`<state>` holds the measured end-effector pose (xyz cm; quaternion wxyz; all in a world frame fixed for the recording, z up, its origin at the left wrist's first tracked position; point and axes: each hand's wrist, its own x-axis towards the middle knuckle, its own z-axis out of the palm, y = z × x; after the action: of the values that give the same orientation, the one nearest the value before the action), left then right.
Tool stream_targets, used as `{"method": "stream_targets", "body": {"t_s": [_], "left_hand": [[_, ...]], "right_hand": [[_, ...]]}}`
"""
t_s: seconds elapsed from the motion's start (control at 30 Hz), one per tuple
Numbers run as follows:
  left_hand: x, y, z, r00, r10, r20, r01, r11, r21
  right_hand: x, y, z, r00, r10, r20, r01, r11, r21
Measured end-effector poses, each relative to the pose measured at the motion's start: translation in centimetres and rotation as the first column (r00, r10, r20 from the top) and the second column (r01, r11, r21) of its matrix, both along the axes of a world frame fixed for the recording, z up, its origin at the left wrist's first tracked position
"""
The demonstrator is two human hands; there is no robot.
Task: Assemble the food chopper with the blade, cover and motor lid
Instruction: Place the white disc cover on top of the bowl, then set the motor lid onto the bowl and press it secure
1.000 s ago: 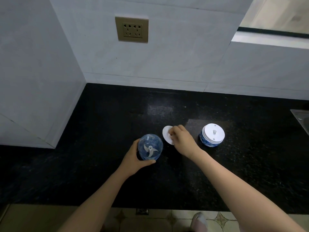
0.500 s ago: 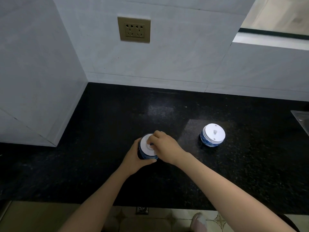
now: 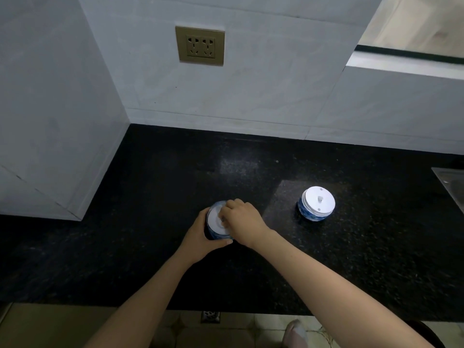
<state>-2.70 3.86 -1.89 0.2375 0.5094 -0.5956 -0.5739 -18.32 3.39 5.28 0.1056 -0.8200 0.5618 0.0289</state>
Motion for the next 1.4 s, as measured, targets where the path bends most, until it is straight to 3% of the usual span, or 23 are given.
{"method": "stream_targets", "body": {"t_s": [0.2, 0.27, 0.37, 0.5, 0.6, 0.67, 0.8, 0.87, 1.0, 1.2, 1.4], "left_hand": [[0.1, 0.1, 0.0, 1.000, 0.006, -0.007, -0.006, 1.000, 0.000], [0.1, 0.1, 0.0, 1.000, 0.000, -0.010, 0.000, 1.000, -0.006], [0.1, 0.2, 0.1, 1.000, 0.010, -0.006, -0.010, 1.000, -0.019], [0.2, 0.4, 0.1, 1.000, 0.024, 0.013, -0.024, 0.998, -0.055], [0.2, 0.4, 0.1, 1.000, 0.026, 0.004, -0.026, 0.998, -0.051], [0.2, 0.4, 0.0, 0.999, 0.033, -0.003, -0.033, 0.998, -0.045], [0.2, 0.3, 0.0, 0.999, 0.034, 0.002, -0.034, 0.999, -0.043], [0.3, 0.3, 0.0, 0.999, 0.033, 0.003, -0.033, 0.999, -0.039], [0.2, 0.3, 0.3, 1.000, 0.025, 0.009, -0.025, 1.000, -0.019], [0.2, 0.3, 0.5, 1.000, 0.024, 0.017, -0.024, 1.000, -0.006], [0.2, 0.2, 0.3, 1.000, 0.026, 0.018, -0.025, 1.000, -0.007]], "right_hand": [[0.2, 0.1, -0.3, 0.999, -0.050, 0.004, 0.050, 0.999, 0.008], [-0.3, 0.6, -0.3, 0.986, -0.069, 0.154, 0.071, 0.997, -0.012], [-2.2, 1.7, -0.2, 0.882, -0.144, 0.448, 0.214, 0.970, -0.111], [-6.9, 3.1, -0.5, 0.775, -0.355, 0.523, 0.532, 0.814, -0.235], [-11.3, 3.3, -0.7, 0.640, -0.559, 0.528, 0.734, 0.649, -0.203], [-13.9, 3.6, -1.0, 0.532, -0.609, 0.588, 0.824, 0.531, -0.197], [-16.5, 4.4, -1.9, 0.149, -0.656, 0.740, 0.931, 0.345, 0.119], [-16.9, 4.6, -2.7, 0.049, -0.681, 0.731, 0.918, 0.319, 0.236], [-16.4, 4.5, -4.7, 0.037, -0.726, 0.687, 0.880, 0.350, 0.322], [-16.8, 3.6, -4.6, -0.019, -0.732, 0.681, 0.885, 0.305, 0.352], [-16.4, 3.7, -3.8, -0.011, -0.685, 0.728, 0.837, 0.392, 0.382]]}}
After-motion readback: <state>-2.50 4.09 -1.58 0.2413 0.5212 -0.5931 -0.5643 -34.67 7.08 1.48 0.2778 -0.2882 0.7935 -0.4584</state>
